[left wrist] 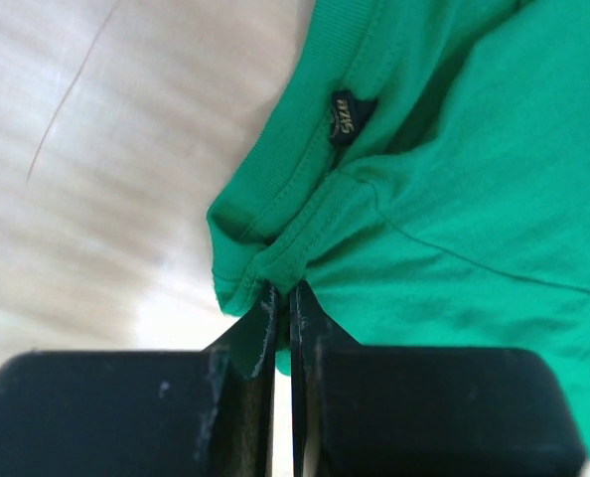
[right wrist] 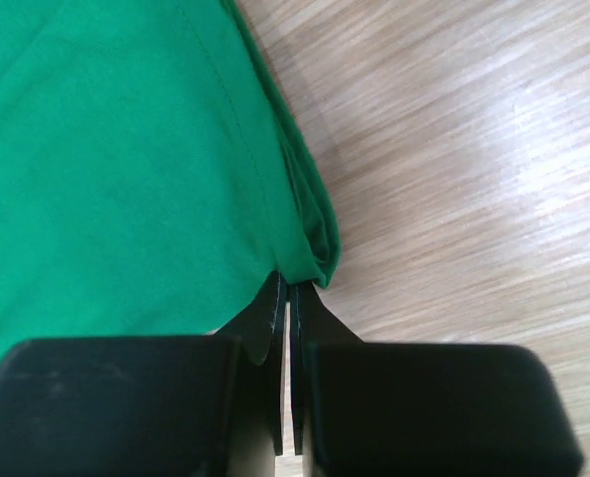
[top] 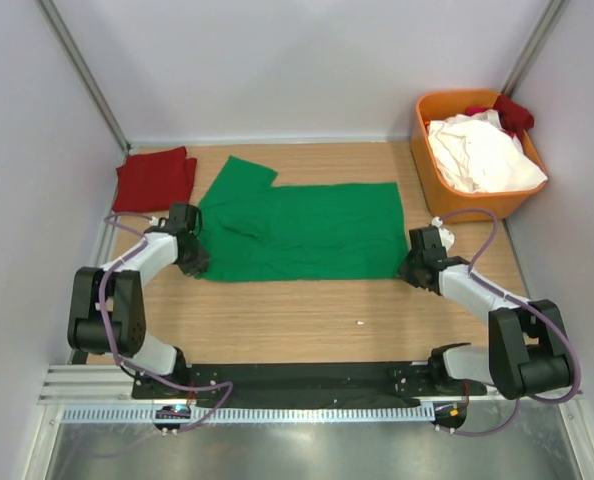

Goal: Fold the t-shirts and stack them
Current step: Fold the tshirt

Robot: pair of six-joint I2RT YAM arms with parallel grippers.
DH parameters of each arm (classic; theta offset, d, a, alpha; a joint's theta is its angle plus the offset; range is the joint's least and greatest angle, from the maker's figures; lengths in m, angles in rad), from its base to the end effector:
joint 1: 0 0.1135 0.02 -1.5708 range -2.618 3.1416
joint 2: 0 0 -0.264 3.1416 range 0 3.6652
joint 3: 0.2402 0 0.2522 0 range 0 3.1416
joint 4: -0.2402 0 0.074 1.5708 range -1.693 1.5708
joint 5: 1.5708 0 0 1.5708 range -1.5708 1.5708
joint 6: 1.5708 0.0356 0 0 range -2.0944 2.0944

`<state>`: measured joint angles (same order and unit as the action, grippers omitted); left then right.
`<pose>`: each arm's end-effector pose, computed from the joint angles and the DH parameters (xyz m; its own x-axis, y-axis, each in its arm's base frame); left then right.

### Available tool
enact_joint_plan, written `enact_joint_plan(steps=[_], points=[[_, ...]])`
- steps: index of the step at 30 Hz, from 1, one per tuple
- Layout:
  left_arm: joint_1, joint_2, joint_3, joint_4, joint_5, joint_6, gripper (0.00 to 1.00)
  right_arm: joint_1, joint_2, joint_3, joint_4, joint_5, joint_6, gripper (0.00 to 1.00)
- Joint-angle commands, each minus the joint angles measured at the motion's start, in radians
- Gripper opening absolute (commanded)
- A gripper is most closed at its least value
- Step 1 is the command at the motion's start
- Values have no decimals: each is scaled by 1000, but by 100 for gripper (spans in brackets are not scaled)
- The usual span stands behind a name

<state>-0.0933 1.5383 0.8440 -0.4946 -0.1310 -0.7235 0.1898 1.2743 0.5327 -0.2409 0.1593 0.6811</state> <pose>0.2780 -0.0213 0.1653 -0.7215 -0.5917 -0.3596 -0.5787 0.8005 -0.1559 0.2216 0.0368 0.1540 -0.6975 0.4991 -0.5142 0.4368 0.8650 0.2469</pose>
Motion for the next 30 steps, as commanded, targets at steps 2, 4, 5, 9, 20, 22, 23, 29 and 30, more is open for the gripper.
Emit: enact_joint_plan(steps=[2,4,5,9,20,22,23,29,30], points=[[0,-147,-25,-125,37,-30,0,-9,-84,-5,-91,-12,4,1],[0,-211,-31,-185,44,-42,0,-9,-170,13,-158,12,18,1],[0,-271,-26,-206,45,-50,0,-9,-203,22,-223,26,32,1],[0,-395,3,-327,68,-50,0,-9,-341,72,-369,29,61,1],[-19,-713,62,-654,108,-67,60,-4,-639,84,-577,-113,184,62],[-19,-747,79,-702,67,-30,71,-4,-677,114,-632,-78,193,94],[-19,-756,99,-732,51,-21,73,-4,-708,128,-646,-70,196,95],[-19,-777,132,-699,36,59,74,-4,-695,182,-532,-205,149,88],[-19,-770,121,-656,48,64,73,-3,-625,182,-505,-239,137,84]])
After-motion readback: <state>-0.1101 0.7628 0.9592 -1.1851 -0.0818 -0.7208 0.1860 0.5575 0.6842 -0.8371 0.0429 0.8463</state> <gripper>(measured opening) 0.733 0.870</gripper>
